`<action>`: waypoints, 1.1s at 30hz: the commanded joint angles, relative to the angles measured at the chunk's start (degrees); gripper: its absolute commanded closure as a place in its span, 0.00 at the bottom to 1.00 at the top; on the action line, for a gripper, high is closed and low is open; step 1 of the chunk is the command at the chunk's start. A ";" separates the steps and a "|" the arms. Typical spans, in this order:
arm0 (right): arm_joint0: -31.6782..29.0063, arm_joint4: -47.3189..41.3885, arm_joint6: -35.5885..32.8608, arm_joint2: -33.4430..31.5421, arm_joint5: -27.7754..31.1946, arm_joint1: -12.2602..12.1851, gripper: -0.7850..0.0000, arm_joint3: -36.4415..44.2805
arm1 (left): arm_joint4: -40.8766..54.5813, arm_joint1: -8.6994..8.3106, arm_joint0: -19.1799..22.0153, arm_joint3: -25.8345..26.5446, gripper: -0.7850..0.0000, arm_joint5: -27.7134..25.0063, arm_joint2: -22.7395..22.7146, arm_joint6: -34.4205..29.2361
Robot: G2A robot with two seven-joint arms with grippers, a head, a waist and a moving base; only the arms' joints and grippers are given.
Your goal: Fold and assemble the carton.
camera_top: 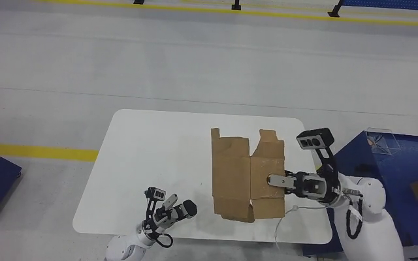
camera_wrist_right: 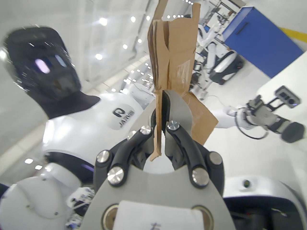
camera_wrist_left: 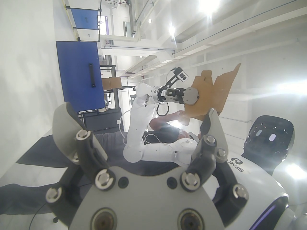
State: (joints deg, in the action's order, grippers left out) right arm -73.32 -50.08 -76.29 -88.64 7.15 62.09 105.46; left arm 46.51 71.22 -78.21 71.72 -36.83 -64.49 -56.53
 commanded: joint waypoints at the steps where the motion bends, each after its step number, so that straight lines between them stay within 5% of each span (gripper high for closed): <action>1: 0.51 -9.86 -1.94 3.24 -7.42 0.32 1.00 -2.70 | 0.00 0.00 0.00 0.00 0.00 0.00 0.00 0.00; 8: 2.44 -40.95 -0.82 17.53 -34.32 2.50 1.00 -8.75 | 0.00 0.00 0.00 0.00 0.00 0.00 0.00 0.00; 17: 4.28 -97.15 30.08 36.04 -65.15 4.53 1.00 -11.52 | 0.00 0.00 0.00 0.00 0.00 0.00 0.00 0.00; 23: 7.68 -125.89 46.84 45.62 -65.15 4.49 1.00 -14.58 | 0.00 0.00 0.00 0.00 0.00 0.00 0.00 0.00; 33: 8.57 -125.92 48.14 43.34 -65.15 4.31 1.00 -16.63 | 0.00 0.00 0.00 0.00 0.00 0.00 0.00 0.00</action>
State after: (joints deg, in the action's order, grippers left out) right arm -64.96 -175.99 -28.63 -44.19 -58.00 66.51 89.09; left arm 46.51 71.22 -78.21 71.72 -36.83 -64.49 -56.53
